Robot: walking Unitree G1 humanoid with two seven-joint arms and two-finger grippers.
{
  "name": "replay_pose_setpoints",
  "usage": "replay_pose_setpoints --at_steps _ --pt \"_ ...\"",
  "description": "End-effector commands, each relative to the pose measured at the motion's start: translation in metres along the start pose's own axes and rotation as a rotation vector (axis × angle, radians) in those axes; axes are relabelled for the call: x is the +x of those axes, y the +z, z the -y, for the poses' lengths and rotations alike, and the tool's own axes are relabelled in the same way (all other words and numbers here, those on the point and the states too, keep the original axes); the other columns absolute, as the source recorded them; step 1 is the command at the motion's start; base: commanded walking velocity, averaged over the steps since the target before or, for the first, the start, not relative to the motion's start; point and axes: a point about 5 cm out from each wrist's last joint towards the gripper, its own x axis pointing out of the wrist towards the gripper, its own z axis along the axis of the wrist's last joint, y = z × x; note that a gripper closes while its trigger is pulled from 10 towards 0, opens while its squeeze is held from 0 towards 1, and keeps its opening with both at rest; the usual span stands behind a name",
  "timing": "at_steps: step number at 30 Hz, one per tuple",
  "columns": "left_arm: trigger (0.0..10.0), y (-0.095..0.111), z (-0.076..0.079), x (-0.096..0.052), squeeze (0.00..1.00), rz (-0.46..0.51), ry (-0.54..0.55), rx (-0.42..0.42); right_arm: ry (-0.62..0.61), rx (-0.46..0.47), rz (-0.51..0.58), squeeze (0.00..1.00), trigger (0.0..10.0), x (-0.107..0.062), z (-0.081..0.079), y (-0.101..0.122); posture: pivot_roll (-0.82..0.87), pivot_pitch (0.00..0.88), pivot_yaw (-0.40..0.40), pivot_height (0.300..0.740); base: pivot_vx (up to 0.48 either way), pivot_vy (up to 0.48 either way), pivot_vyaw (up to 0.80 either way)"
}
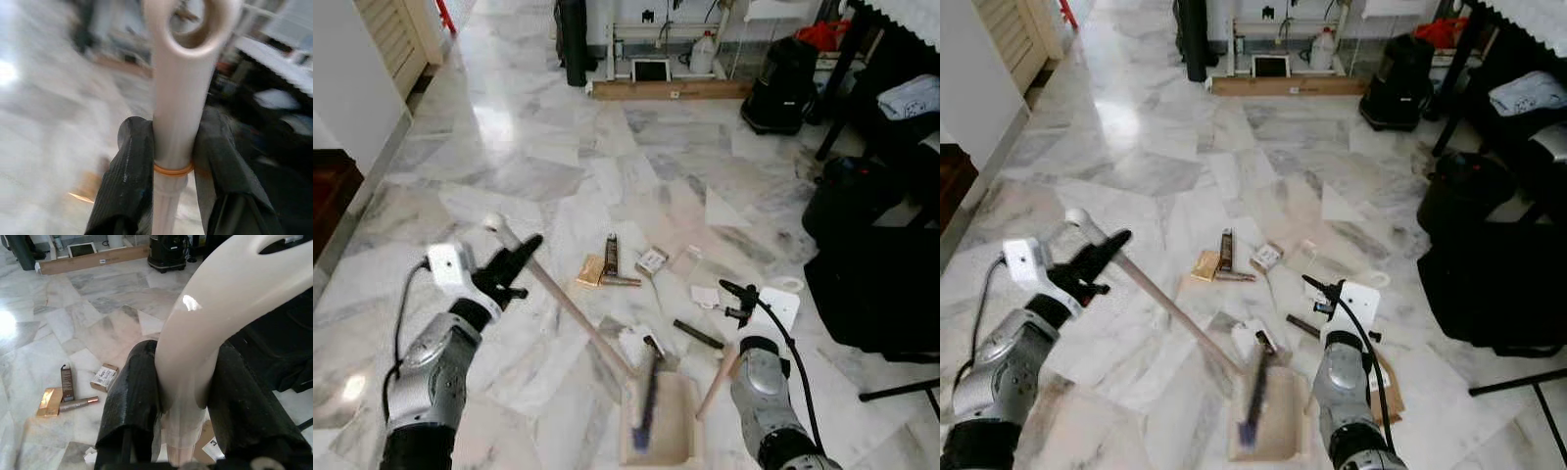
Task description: Sweep floor
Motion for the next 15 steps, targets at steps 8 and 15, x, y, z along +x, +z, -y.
replay_pose_setpoints --at_steps 8,15 --pt "10.0 0.028 -0.019 -0.005 0.0 0.135 0.154 0.227 0.001 0.008 -0.08 0.0 10.0 -0.007 0.0 -0.016 0.08 0.097 0.0 0.74 0.0 0.0 0.0" --pt "10.0 -0.021 -0.003 -0.009 0.0 -0.038 0.056 0.272 0.003 0.006 -0.08 0.0 10.0 -0.008 0.001 -0.017 0.06 0.089 -0.003 0.74 0.0 0.0 0.0"
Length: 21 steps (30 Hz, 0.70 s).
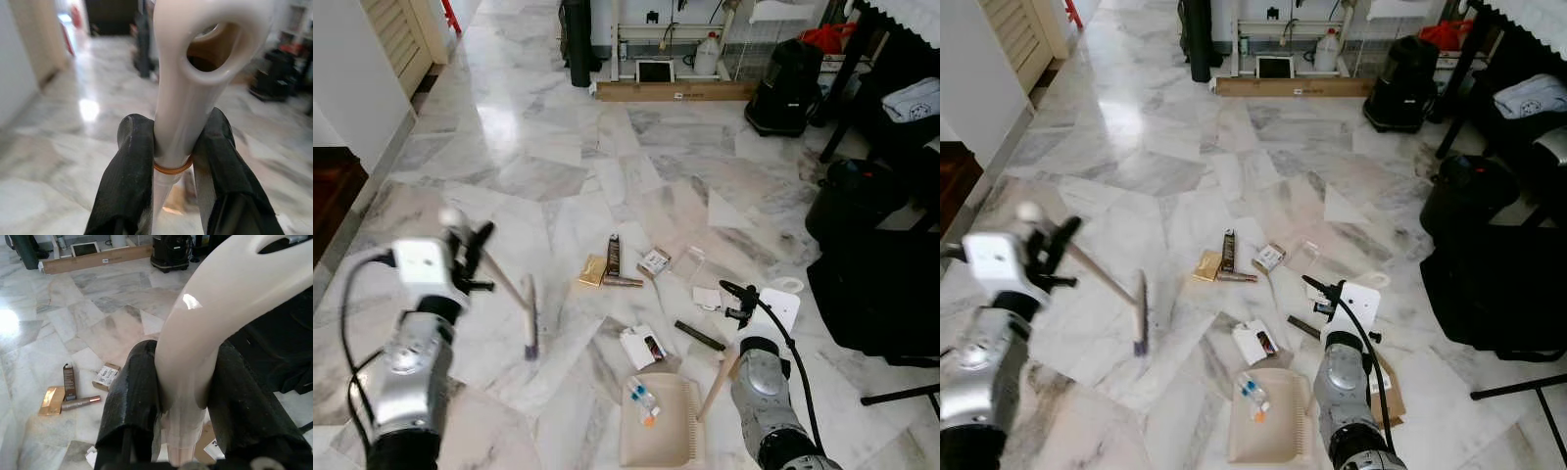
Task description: Sweep floor
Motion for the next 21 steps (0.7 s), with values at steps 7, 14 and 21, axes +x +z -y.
replay_pose_setpoints --at_steps 7,14,21 --pt "10.0 -0.029 0.019 -0.003 0.0 -0.082 -0.075 0.006 0.004 0.003 -0.078 0.0 10.0 -0.007 0.003 -0.016 0.06 0.085 -0.013 0.74 0.0 0.0 0.0" --pt "10.0 -0.036 0.029 -0.008 0.0 -0.093 -0.117 0.02 0.014 0.001 -0.076 0.0 10.0 -0.007 0.001 -0.015 0.06 0.09 -0.023 0.74 0.0 0.0 0.0" --pt "10.0 -0.05 0.034 -0.009 0.0 -0.141 -0.136 -0.03 0.014 0.0 -0.078 0.0 10.0 -0.007 0.002 -0.016 0.05 0.091 -0.023 0.74 0.0 0.0 0.0"
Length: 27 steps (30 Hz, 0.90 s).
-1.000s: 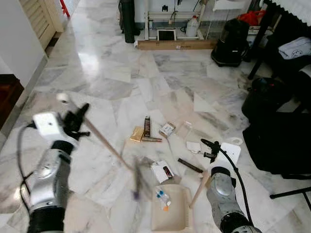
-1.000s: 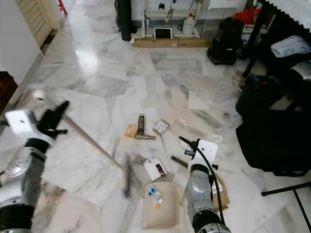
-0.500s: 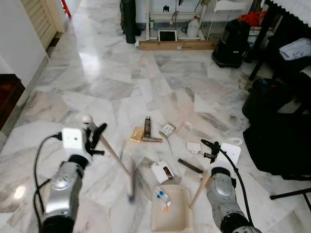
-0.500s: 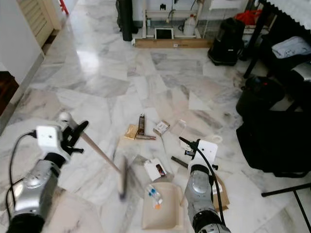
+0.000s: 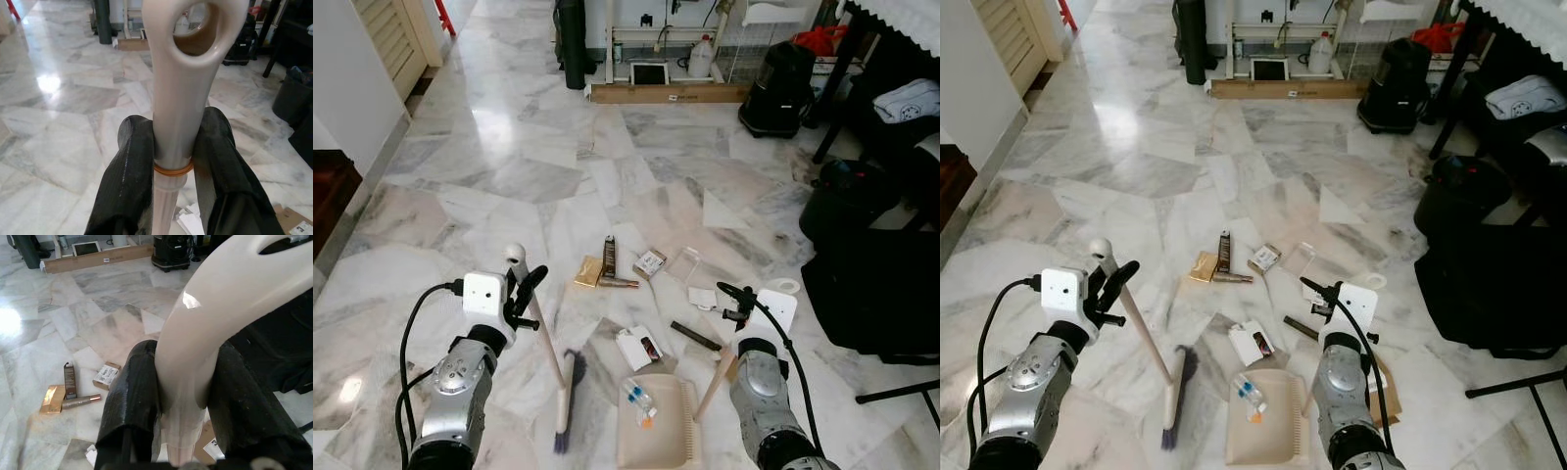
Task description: Sweep floor
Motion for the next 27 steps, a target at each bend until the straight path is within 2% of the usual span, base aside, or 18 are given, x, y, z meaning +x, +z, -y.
replay_pose_setpoints --at_steps 1,6,9,18,23,27 --pt "10.0 -0.007 0.001 0.001 0.0 -0.026 0.0 -0.03 -0.003 0.007 -0.071 0.0 10.0 -0.006 0.001 -0.014 0.04 0.093 -0.023 0.74 0.0 0.0 0.0" --pt "10.0 -0.01 0.002 0.003 0.0 -0.031 0.012 -0.073 -0.003 0.009 -0.068 0.0 10.0 -0.006 0.001 -0.014 0.04 0.094 -0.022 0.74 0.0 0.0 0.0" --pt "10.0 -0.013 0.006 0.005 0.0 -0.033 0.0 -0.131 -0.003 0.011 -0.07 0.0 10.0 -0.006 0.001 -0.014 0.04 0.098 -0.02 0.74 0.0 0.0 0.0" --pt "10.0 -0.016 0.015 0.006 0.0 -0.049 -0.074 -0.228 -0.001 0.013 -0.072 0.0 10.0 -0.007 0.0 -0.014 0.04 0.099 -0.019 0.74 0.0 0.0 0.0" --pt "10.0 -0.014 0.013 0.007 0.0 -0.053 -0.088 -0.265 -0.004 0.013 -0.074 0.0 10.0 -0.007 0.001 -0.015 0.04 0.096 -0.017 0.74 0.0 0.0 0.0" --pt "10.0 -0.007 0.009 0.007 0.0 -0.029 -0.088 -0.328 -0.006 0.013 -0.078 0.0 10.0 -0.007 0.001 -0.015 0.05 0.091 -0.014 0.74 0.0 0.0 0.0"
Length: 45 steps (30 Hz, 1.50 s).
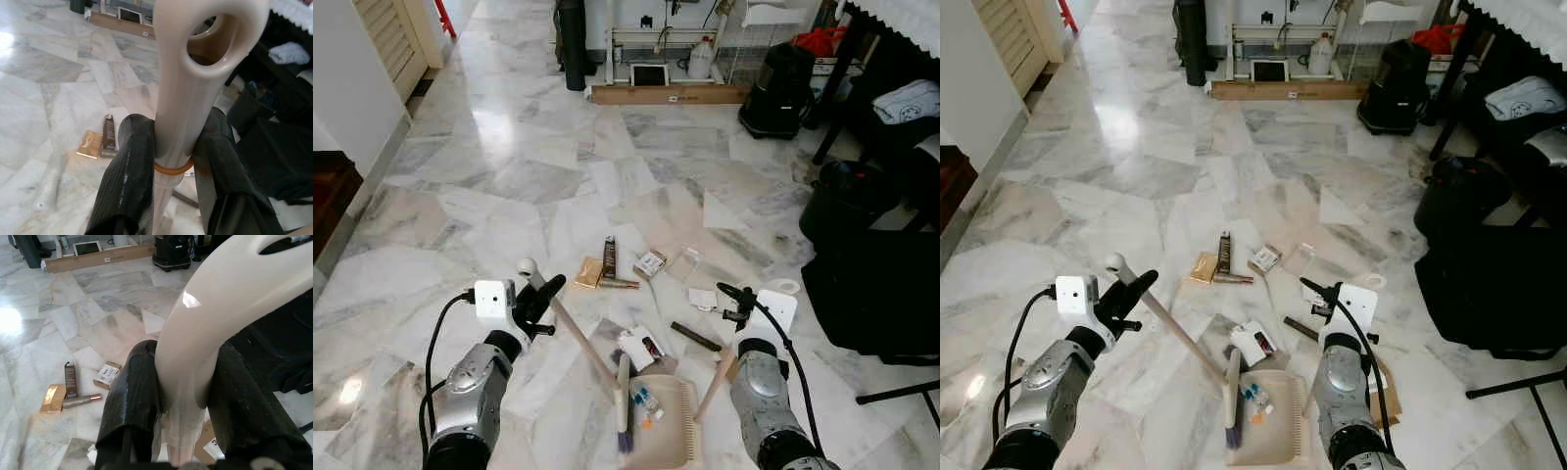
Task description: Sweep floor
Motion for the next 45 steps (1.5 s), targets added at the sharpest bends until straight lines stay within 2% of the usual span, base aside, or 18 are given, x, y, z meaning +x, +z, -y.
replay_pose_setpoints --at_steps 1,4,7,14,17,20,22,23,29,30,31,33,34,38,42,45 --pt "10.0 0.006 0.0 0.001 0.0 0.024 -0.015 -0.064 -0.009 0.012 -0.074 0.0 10.0 -0.006 0.002 -0.015 0.05 0.091 -0.014 0.74 0.0 0.0 0.0" --pt "10.0 0.013 -0.002 0.001 0.0 0.05 -0.021 -0.126 -0.006 0.012 -0.077 0.0 10.0 -0.006 0.001 -0.015 0.06 0.088 -0.013 0.74 0.0 0.0 0.0" --pt "10.0 0.018 0.002 0.0 0.0 0.044 -0.09 -0.18 0.0 0.013 -0.078 0.0 10.0 -0.006 -0.001 -0.015 0.06 0.079 -0.009 0.74 0.0 0.0 0.0" --pt "10.0 0.031 0.004 -0.001 0.0 0.054 -0.138 -0.202 -0.001 0.017 -0.082 0.0 10.0 -0.007 -0.003 -0.016 0.07 0.069 0.0 0.74 0.0 0.0 0.0" --pt "10.0 0.042 0.003 0.0 0.0 0.081 -0.115 -0.118 0.0 0.021 -0.083 0.0 10.0 -0.008 -0.004 -0.016 0.07 0.068 0.004 0.74 0.0 0.0 0.0" --pt "10.0 0.045 0.003 0.0 0.0 0.089 -0.112 -0.098 0.0 0.021 -0.083 0.0 10.0 -0.008 -0.004 -0.016 0.07 0.068 0.005 0.74 0.0 0.0 0.0" --pt "10.0 0.06 0.006 0.001 0.0 0.146 -0.097 -0.047 0.001 0.024 -0.082 0.0 10.0 -0.008 -0.005 -0.016 0.08 0.066 0.006 0.74 0.0 0.0 0.0" --pt "10.0 0.072 0.006 0.001 0.0 0.199 -0.067 0.017 0.002 0.026 -0.081 0.0 10.0 -0.008 -0.005 -0.015 0.08 0.066 0.006 0.74 0.0 0.0 0.0" --pt "10.0 0.091 0.001 -0.002 0.0 0.299 0.066 0.134 0.007 0.028 -0.077 0.0 10.0 -0.007 -0.005 -0.014 0.08 0.062 0.005 0.74 0.0 0.0 0.0" --pt "10.0 0.093 -0.002 -0.003 0.0 0.317 0.108 0.149 0.011 0.026 -0.074 0.0 10.0 -0.006 -0.006 -0.013 0.08 0.06 0.004 0.74 0.0 0.0 0.0" --pt "10.0 0.095 -0.008 -0.005 0.0 0.332 0.181 0.21 0.024 0.023 -0.065 0.0 10.0 -0.006 -0.007 -0.012 0.08 0.059 0.002 0.74 0.0 0.0 0.0" --pt "10.0 0.087 -0.008 -0.006 0.0 0.303 0.18 0.307 0.043 0.02 -0.053 0.0 10.0 -0.006 -0.008 -0.01 0.08 0.059 -0.003 0.74 0.0 0.0 0.0" --pt "10.0 0.076 -0.005 -0.007 0.0 0.263 0.171 0.354 0.051 0.029 -0.043 0.0 10.0 -0.006 -0.009 -0.009 0.08 0.059 -0.003 0.74 0.0 0.0 0.0" --pt "10.0 0.052 -0.003 -0.013 0.0 0.214 0.209 0.333 0.078 0.056 0.006 0.0 10.0 -0.005 -0.012 -0.002 0.07 0.055 -0.009 0.74 0.0 0.0 0.0" --pt "10.0 0.043 -0.003 -0.016 0.0 0.195 0.226 0.319 0.078 0.064 0.03 0.0 10.0 -0.005 -0.009 0.001 0.07 0.051 -0.011 0.74 0.0 0.0 0.0" --pt "10.0 0.028 -0.001 -0.018 0.0 0.145 0.211 0.358 0.064 0.095 0.048 0.0 10.0 -0.006 -0.003 0.002 0.08 0.025 -0.008 0.74 0.0 0.0 0.0"
